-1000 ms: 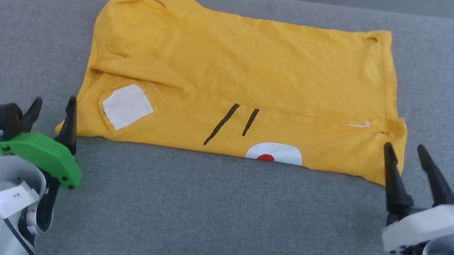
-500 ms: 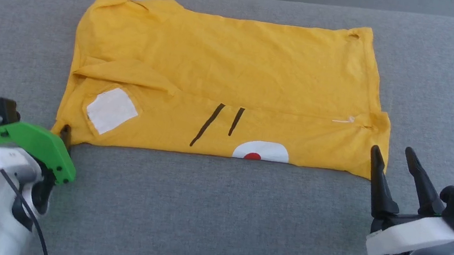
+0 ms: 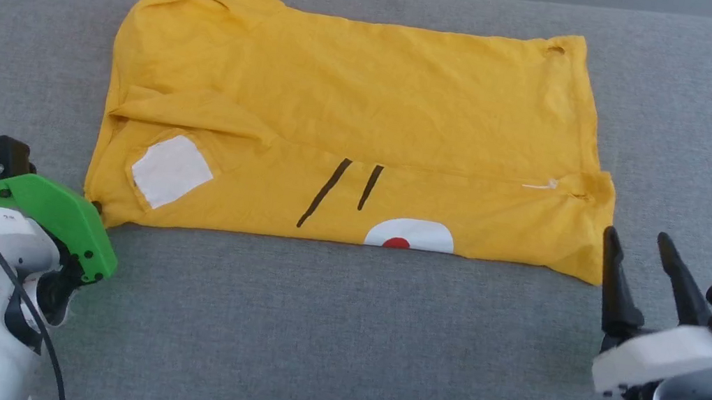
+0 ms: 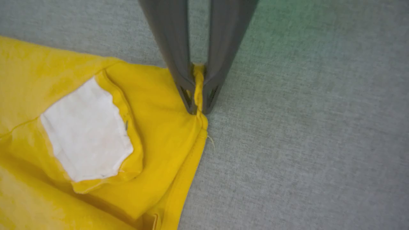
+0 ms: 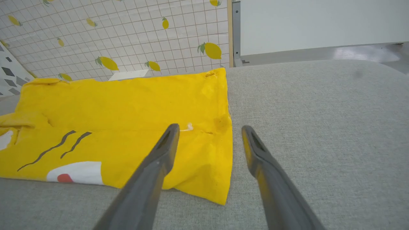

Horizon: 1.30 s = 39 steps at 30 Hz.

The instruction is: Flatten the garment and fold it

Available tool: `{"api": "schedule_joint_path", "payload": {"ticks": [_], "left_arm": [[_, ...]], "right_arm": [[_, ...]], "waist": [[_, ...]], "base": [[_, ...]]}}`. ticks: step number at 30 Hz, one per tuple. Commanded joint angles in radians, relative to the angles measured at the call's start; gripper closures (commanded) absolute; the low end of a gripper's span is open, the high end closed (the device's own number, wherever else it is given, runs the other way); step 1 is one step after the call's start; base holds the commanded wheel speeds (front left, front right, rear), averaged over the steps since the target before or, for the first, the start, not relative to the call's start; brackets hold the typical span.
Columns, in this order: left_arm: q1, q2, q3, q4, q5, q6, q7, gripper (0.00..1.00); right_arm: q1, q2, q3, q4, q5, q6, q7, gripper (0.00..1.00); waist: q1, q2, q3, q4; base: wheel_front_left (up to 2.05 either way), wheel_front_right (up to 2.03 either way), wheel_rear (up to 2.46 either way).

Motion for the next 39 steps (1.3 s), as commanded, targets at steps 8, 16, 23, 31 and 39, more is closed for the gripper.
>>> {"api": "schedule_joint_path", "payload": {"ticks": [8, 16, 23, 31, 39], "left_arm": [[0.031, -0.03, -0.036, -0.003, 0.001, -0.021, -0.009, 1.0], [0.024, -0.039, -0.048, -0.001, -0.001, -0.034, -0.024, 1.0], [0.009, -0.031, -0.042, -0.023, 0.058, -0.065, -0.21, 1.0], [0.048, -0.032, -0.032, -0.061, 0.147, -0.056, -0.472, 1.0], [0.206, -0.003, -0.024, -0.179, 0.156, 0.009, -0.444, 1.0]], "right_arm": [[-0.148, 0.024, -0.103, 0.15, -0.04, -0.001, 0.375, 0.0], [-0.177, 0.025, -0.097, 0.171, -0.068, -0.001, 0.732, 0.5], [-0.158, 0.025, -0.092, 0.057, -0.062, -0.001, 0.658, 1.0], [-0.105, 0.025, -0.107, 0.002, -0.055, -0.001, 0.401, 1.0], [0.049, 0.025, -0.122, -0.12, -0.051, -0.001, 0.393, 1.0]], "waist": [[0.0, 0.0, 0.014, 0.033], [0.0, 0.0, 0.024, 0.053], [0.0, 0.0, 0.01, 0.058], [0.0, 0.0, -0.065, 0.068], [0.0, 0.0, -0.128, 0.084]], "base": [[0.0, 0.0, 0.0], [0.0, 0.0, 0.0], [0.0, 0.0, 0.0], [0.0, 0.0, 0.0], [0.0, 0.0, 0.0]]}}
